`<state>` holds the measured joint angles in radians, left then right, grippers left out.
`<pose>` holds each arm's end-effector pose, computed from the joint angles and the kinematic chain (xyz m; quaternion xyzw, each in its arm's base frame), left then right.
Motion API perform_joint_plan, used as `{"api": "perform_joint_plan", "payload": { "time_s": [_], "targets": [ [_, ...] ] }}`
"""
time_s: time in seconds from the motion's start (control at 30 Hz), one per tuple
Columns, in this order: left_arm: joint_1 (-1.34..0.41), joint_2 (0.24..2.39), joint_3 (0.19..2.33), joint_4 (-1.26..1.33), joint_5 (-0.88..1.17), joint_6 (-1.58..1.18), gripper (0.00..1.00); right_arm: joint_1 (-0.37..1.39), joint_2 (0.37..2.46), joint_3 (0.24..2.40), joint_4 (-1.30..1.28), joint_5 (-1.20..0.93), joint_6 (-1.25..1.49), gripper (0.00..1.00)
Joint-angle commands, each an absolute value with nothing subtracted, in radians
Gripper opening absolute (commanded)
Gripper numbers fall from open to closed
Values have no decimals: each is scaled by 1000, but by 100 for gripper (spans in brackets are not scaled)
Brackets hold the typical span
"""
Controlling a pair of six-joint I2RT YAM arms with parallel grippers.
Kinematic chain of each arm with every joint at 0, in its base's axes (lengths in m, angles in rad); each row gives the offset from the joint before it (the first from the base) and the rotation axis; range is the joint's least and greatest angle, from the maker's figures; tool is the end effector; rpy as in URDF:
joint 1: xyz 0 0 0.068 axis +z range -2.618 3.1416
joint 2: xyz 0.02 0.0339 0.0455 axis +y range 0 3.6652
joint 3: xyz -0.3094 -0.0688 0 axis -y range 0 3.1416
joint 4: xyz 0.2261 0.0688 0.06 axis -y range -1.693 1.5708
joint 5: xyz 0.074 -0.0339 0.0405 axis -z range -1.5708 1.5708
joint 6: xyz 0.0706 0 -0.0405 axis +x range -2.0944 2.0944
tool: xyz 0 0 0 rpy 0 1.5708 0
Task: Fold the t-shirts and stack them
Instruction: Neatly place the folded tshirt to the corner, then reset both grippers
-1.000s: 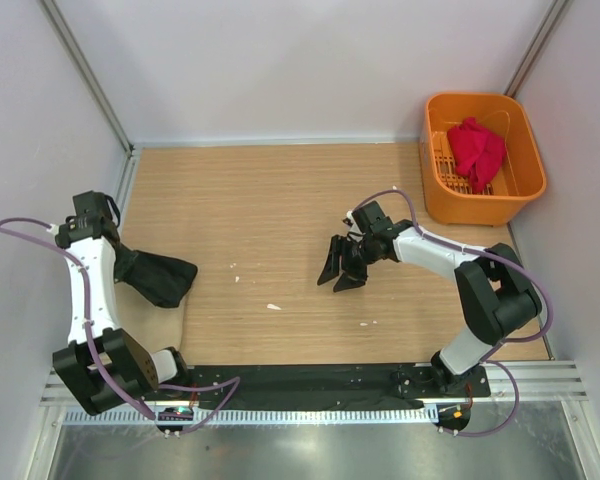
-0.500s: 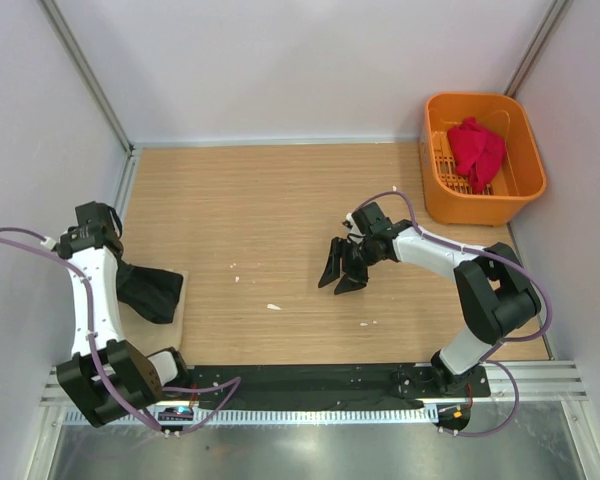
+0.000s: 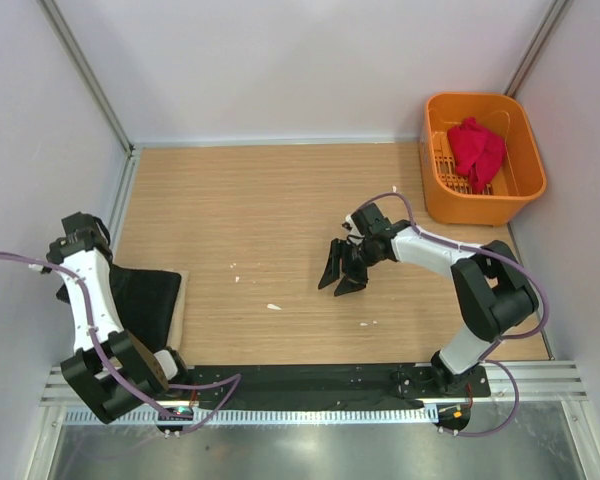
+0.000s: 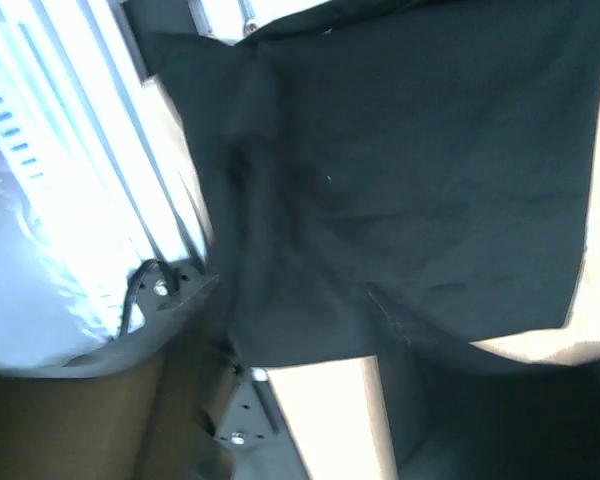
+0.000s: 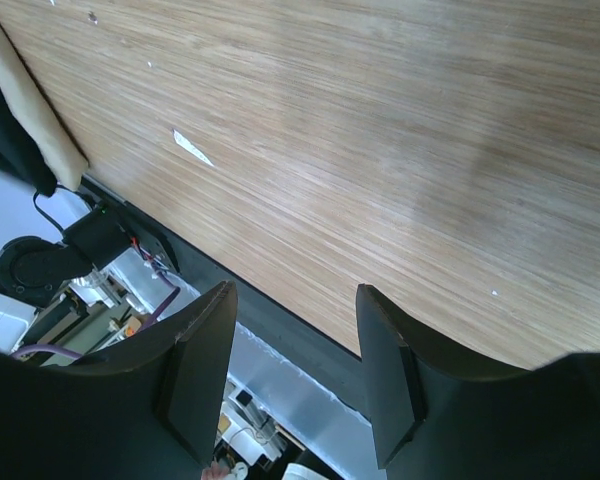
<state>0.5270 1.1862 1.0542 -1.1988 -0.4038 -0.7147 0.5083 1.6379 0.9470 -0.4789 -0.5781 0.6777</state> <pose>0.1321 0.1090 0.2951 -0.5853 0.7772 0.1872 0.1354 0.2478 0.1822 0.2018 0.0229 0.9407 0.3383 0.0022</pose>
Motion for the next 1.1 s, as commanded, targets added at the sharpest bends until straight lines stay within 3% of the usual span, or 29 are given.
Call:
{"api": "perform_joint_plan", "payload": {
  "time_s": [0.0, 0.07, 0.27, 0.4, 0.63, 0.7, 0.73, 0.77, 0.97, 1.07],
  "targets": [
    [535, 1158, 1066, -1255, -436, -798, 71, 506, 1644, 972, -479, -600, 661, 57],
    [535, 1154, 1060, -1255, -408, -810, 88, 506, 1649, 977, -486, -598, 660, 57],
    [523, 1140, 1002, -1186, -255, -808, 100, 506, 1669, 996, -503, -597, 653, 57],
    [407, 1137, 931, -1074, -113, -834, 100, 508, 1672, 1005, -489, -597, 650, 57],
    [-327, 1036, 848, -698, -8, -968, 100, 506, 1475, 766, -214, -586, 810, 61],
    [-406, 999, 768, -544, 82, -983, 100, 506, 1404, 604, -109, -578, 940, 66],
    [-458, 977, 732, -499, 160, -998, 100, 506, 1328, 550, -7, -574, 986, 84],
    [-474, 916, 679, -379, 211, -1038, 100, 508, 1292, 496, 55, -559, 1077, 99],
    [-488, 538, 240, 91, 460, -1357, 100, 520, 978, 253, 143, -437, 1181, 100],
    [-437, 376, 122, 167, 480, -1439, 100, 519, 826, 180, 179, -408, 1225, 100]
  ]
}}
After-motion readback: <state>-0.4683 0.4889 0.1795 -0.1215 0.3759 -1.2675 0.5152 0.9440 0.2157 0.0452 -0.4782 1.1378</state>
